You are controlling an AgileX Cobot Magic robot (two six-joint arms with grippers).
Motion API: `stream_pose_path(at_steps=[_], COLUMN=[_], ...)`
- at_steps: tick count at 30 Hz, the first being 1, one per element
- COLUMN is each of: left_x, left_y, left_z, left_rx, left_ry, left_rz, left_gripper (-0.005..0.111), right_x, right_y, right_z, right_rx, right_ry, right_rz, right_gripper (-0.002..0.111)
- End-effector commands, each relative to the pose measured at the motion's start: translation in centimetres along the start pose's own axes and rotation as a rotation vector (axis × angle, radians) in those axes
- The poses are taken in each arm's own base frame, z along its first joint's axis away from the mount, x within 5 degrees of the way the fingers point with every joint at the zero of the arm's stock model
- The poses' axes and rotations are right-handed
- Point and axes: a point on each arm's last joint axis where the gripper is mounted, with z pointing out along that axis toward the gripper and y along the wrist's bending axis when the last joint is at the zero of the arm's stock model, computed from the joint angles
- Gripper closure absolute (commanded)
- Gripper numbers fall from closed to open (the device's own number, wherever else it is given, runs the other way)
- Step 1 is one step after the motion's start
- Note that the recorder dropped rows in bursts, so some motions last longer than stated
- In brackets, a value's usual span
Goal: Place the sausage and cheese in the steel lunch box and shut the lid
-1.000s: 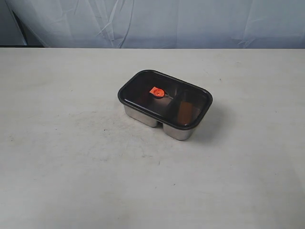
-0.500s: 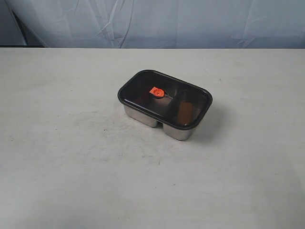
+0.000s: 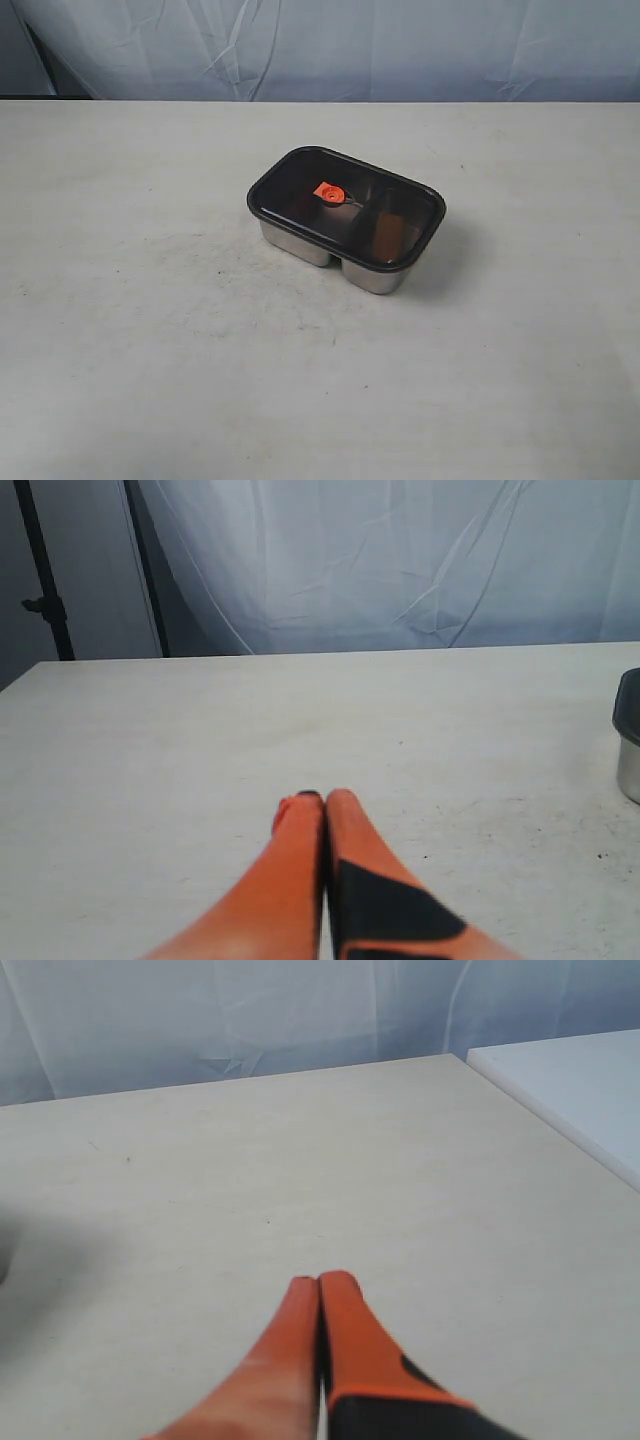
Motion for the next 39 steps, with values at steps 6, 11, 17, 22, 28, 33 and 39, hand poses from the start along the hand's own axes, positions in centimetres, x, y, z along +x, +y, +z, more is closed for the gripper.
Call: stream_pose_path(at_steps=[6,11,17,22,28,33,39], left_x=[0.11,0.13,0.11,0.11,0.11,0.11,0.11], left_y=[0.11,0.11,0.11,0.11,0.12,0.12,0.12], left_z=[0.00,0.00,0.00,0.00,0.00,0.00,0.00], left_rx=[-0.014,-0.014,-0.014,-0.014,-0.014,-0.014,-0.015], left_ry=[-0.004,-0.002,-0.004,-0.004,-0.004,-0.004,-0.004], left_rz=[0.044,0.044,0.044,0.044,0.046,0.046,0.048], left_gripper=[0.107,0.107,0.107,0.107,0.107,0.107,0.107], right_x=[0.00,0.00,0.00,0.00,0.00,0.00,0.00], right_y=[-0.01,-0.01,-0.01,-0.01,-0.01,-0.01,0.00], right_z=[0.02,0.02,0.02,0.02,0.02,0.02,0.02], right_rx=[0.003,0.003,0.003,0.003,0.003,0.003,0.002], right_ry=[-0.016,-0.016,-0.016,-0.016,-0.016,-0.016,-0.016], right_rz=[0.005,0.005,0.005,0.005,0.005,0.005,0.007], right_gripper=[0.109,0.109,0.109,0.109,0.109,0.109,0.109])
